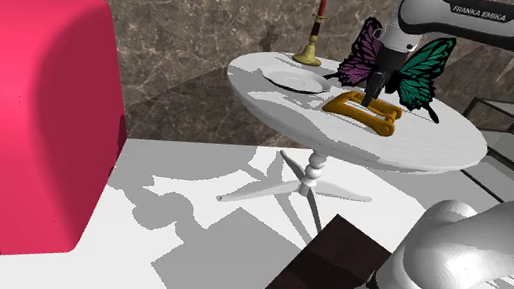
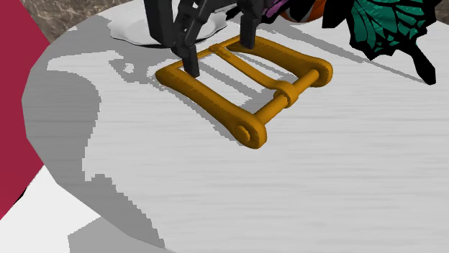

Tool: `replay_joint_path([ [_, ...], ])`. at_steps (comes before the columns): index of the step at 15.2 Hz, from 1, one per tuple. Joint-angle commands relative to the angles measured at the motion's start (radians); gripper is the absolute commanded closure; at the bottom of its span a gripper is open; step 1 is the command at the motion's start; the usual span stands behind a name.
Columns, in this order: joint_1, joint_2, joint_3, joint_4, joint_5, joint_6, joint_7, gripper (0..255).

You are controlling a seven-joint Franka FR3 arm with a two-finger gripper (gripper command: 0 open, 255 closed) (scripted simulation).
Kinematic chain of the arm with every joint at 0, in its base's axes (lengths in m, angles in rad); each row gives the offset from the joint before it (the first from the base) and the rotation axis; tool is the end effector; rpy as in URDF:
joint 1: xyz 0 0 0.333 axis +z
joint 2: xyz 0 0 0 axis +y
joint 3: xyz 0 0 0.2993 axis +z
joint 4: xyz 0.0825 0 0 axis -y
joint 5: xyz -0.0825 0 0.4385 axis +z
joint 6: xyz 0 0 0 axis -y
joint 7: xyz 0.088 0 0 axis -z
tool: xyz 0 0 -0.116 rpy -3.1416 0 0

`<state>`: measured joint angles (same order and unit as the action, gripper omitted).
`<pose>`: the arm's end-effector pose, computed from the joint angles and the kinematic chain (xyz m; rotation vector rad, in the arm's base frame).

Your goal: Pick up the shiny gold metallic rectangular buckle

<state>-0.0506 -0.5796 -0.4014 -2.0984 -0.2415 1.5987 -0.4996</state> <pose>0.3795 -0.2501 0.5997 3.0955 0.1623 0.0418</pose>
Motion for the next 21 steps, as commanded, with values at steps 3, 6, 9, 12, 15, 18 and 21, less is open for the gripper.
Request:
replay_joint_path([
  [3, 0.015, 0.112, -0.094, 0.11, -0.007, 0.01, -0.139, 0],
  [6, 0.011, 0.103, -0.098, 0.062, -0.013, 0.048, -0.134, 0],
  [9, 0.008, 0.096, -0.102, 0.016, -0.019, 0.087, -0.13, 0],
  [12, 0.006, 0.093, -0.105, -0.007, -0.022, 0.107, -0.128, 0],
  [15, 0.006, 0.093, -0.106, -0.007, -0.022, 0.108, -0.128, 255],
  [18, 0.006, 0.093, -0.106, -0.007, -0.022, 0.108, -0.128, 255],
  [21, 0.006, 0.094, -0.106, -0.006, -0.022, 0.108, -0.129, 255],
])
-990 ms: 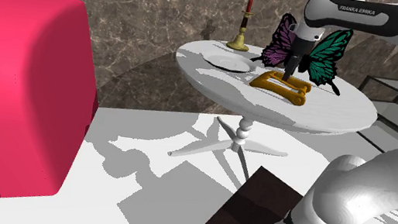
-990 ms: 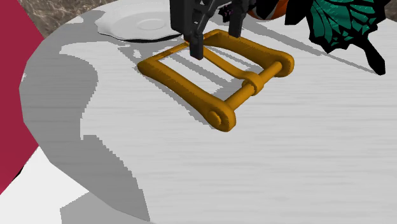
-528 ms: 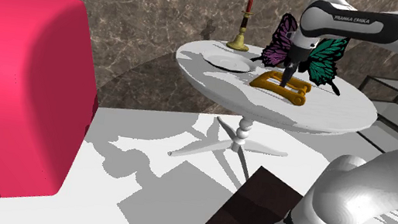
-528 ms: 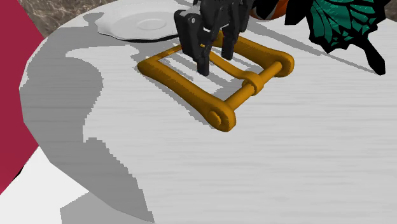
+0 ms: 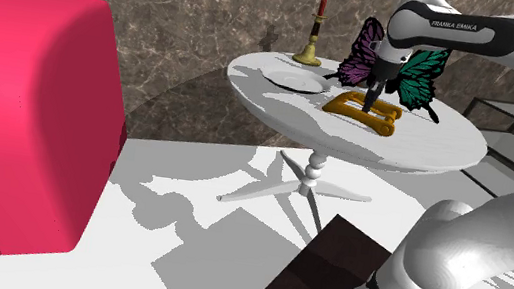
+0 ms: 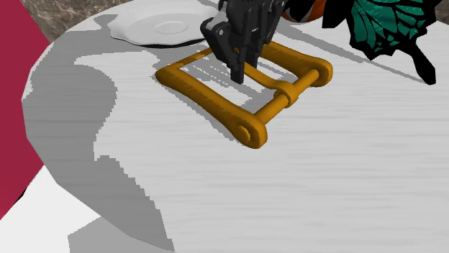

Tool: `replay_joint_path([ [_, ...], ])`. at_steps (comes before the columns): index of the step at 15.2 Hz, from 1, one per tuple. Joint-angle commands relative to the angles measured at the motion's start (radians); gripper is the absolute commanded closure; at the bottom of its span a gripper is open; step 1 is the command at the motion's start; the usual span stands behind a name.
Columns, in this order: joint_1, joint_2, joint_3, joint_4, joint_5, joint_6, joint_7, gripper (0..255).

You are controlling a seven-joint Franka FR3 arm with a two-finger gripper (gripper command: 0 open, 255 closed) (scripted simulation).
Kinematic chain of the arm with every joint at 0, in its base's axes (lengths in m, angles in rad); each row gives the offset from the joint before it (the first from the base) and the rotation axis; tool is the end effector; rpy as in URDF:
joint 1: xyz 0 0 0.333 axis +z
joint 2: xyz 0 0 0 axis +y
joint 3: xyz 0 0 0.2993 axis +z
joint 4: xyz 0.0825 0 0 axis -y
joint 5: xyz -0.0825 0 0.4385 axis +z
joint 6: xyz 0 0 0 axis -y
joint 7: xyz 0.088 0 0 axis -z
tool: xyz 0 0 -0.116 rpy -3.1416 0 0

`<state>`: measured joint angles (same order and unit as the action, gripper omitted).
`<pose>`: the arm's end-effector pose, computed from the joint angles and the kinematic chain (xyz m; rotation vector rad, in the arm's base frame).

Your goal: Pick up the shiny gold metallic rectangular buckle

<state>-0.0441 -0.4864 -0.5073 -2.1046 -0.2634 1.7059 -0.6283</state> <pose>0.3883 -0.3031 0.5556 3.0849 0.2385 0.0218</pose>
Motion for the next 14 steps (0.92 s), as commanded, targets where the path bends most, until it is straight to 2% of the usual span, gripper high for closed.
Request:
replay_joint_path([
  [1, 0.0, 0.0, 0.001, -0.001, 0.0, 0.0, 0.001, 255],
  [14, 0.015, 0.041, 0.016, 0.207, 0.026, -0.167, -0.021, 255],
])
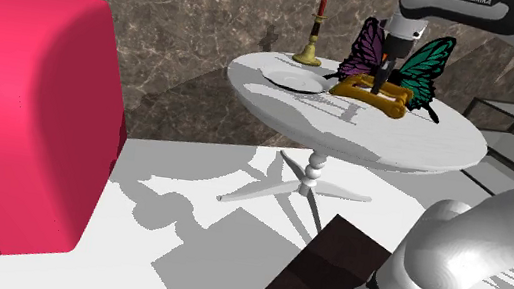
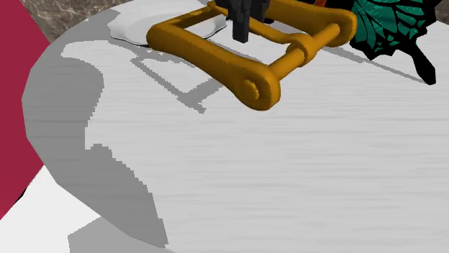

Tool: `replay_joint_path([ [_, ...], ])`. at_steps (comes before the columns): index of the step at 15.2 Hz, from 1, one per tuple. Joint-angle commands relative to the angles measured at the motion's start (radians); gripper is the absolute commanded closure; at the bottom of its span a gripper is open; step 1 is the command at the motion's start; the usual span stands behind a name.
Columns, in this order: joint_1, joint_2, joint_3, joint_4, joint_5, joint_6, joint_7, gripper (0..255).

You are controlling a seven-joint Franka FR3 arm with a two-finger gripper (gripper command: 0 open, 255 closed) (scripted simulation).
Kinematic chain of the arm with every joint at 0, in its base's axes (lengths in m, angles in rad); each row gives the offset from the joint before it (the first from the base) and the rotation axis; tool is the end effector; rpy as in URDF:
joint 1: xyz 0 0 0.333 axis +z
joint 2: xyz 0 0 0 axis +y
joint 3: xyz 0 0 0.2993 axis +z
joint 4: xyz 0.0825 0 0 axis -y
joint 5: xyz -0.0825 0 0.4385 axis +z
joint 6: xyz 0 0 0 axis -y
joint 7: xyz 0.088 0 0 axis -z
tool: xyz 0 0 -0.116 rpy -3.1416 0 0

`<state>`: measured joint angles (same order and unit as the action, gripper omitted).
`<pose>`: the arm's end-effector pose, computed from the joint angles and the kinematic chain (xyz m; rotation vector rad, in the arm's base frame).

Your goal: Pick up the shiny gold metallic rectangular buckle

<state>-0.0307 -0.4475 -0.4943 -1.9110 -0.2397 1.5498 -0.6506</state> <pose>0.3871 -0.3051 0.6278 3.0848 0.2381 0.0212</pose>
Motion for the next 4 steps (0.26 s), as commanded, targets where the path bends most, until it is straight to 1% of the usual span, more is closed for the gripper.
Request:
replay_joint_path([
  [1, 0.003, 0.007, 0.004, 0.031, 0.004, -0.024, -0.001, 255],
  [2, 0.004, 0.012, 0.004, 0.049, 0.006, -0.037, -0.003, 255],
  [4, 0.004, 0.013, 0.004, 0.051, 0.007, -0.039, -0.003, 255],
])
